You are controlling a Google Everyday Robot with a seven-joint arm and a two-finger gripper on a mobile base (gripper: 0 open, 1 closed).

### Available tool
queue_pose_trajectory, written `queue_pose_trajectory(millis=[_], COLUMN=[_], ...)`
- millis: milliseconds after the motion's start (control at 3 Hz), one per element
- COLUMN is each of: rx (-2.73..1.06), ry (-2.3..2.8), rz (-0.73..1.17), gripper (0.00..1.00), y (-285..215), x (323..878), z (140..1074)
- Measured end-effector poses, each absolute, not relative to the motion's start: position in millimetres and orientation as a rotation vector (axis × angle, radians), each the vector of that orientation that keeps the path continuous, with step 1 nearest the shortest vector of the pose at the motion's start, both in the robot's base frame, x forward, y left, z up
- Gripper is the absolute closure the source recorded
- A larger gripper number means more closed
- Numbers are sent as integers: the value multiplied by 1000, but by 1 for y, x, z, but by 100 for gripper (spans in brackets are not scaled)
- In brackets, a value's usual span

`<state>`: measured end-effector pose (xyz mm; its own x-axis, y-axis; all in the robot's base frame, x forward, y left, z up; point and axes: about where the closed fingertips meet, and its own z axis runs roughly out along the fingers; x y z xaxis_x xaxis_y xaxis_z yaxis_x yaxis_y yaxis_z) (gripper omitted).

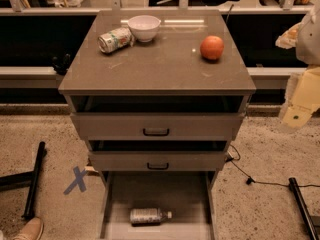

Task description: Pick blue plastic bottle from bottom drawer and place on counter

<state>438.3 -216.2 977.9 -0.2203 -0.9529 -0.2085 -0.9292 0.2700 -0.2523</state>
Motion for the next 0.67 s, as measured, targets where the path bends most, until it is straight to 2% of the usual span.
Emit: queue_pose_trajectory(millis=[333, 667], rx=[-1726, -1803], ry=[2225, 2199], rz=[-100, -38], gripper=[0, 0], y=[-216, -209], x=[438, 439], z=[975, 930])
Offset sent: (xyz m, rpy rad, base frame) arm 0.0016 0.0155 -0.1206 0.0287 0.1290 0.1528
